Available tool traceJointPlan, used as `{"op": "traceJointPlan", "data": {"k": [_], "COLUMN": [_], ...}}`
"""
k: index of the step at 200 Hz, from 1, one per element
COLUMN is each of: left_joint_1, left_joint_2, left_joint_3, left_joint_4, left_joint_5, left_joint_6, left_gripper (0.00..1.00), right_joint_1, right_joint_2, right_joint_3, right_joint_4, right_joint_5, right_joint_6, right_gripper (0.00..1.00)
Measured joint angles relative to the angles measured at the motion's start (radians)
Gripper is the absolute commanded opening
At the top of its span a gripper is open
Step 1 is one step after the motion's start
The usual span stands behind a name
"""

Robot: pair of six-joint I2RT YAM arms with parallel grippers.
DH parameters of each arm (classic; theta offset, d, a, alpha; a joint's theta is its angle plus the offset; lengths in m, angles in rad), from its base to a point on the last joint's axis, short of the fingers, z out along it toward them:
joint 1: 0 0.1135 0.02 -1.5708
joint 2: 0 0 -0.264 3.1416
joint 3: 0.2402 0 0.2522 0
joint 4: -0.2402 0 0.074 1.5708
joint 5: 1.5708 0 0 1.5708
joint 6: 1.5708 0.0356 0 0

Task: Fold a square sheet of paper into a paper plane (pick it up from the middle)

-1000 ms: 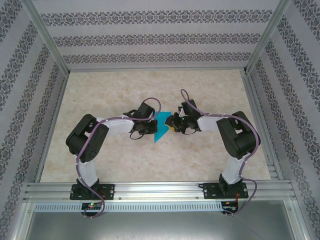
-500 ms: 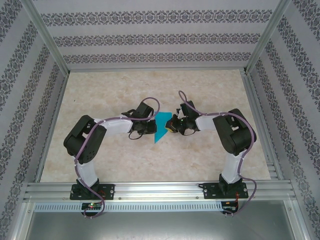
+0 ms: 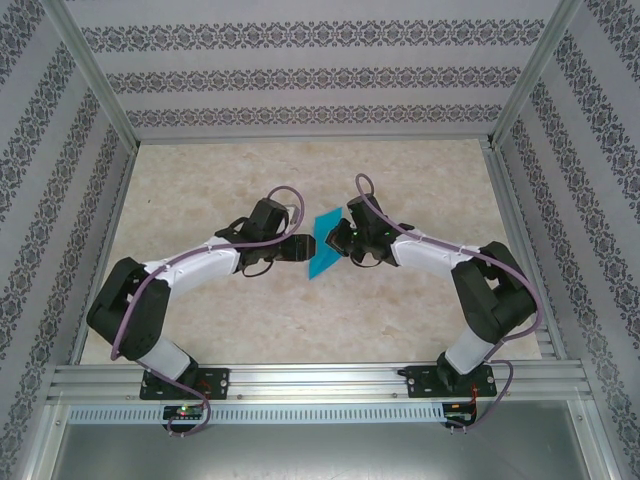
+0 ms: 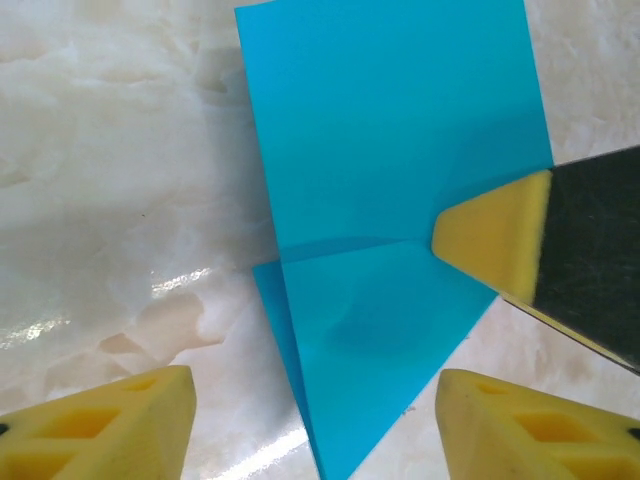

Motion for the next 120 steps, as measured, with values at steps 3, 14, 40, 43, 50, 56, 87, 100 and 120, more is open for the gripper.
{"op": "traceJointPlan", "data": {"k": [3, 14, 40, 43, 50, 56, 87, 100, 120], "left_joint_1": [0.0, 0.002, 0.01, 0.013, 0.016, 0.021, 0.037, 0.039, 0.039], "left_joint_2": [-0.004, -0.024, -0.077, -0.083, -0.099, -0.111, -0.183, -0.196, -0.19], "left_joint_3": [-0.004, -0.019, -0.06, -0.064, -0.077, -0.087, -0.158, -0.18, -0.197], "left_joint_4": [0.004, 0.015, 0.048, 0.054, 0.066, 0.078, 0.146, 0.177, 0.211], "left_joint_5": [0.0, -0.001, -0.003, -0.003, -0.005, -0.007, -0.047, -0.05, -0.035], "left_joint_6": [0.003, 0.031, 0.085, 0.089, 0.101, 0.109, 0.148, 0.172, 0.205], "left_gripper": [0.7, 0.72, 0.75, 0.75, 0.75, 0.75, 0.77, 0.79, 0.78], "right_joint_1": [0.003, 0.014, 0.019, 0.019, 0.019, 0.019, 0.027, 0.033, 0.045], "right_joint_2": [0.0, 0.0, 0.004, 0.005, 0.006, 0.007, 0.007, 0.007, 0.015], "right_joint_3": [0.002, 0.014, 0.074, 0.082, 0.105, 0.122, 0.182, 0.183, 0.183], "right_joint_4": [-0.003, -0.019, -0.066, -0.07, -0.082, -0.091, -0.139, -0.155, -0.184], "right_joint_5": [0.008, 0.039, 0.094, 0.098, 0.113, 0.124, 0.183, 0.198, 0.216], "right_joint_6": [0.006, 0.026, 0.046, 0.046, 0.046, 0.046, 0.057, 0.074, 0.111], "right_gripper": [0.0, 0.0, 0.0, 0.0, 0.0, 0.0, 0.0, 0.0, 0.0]}}
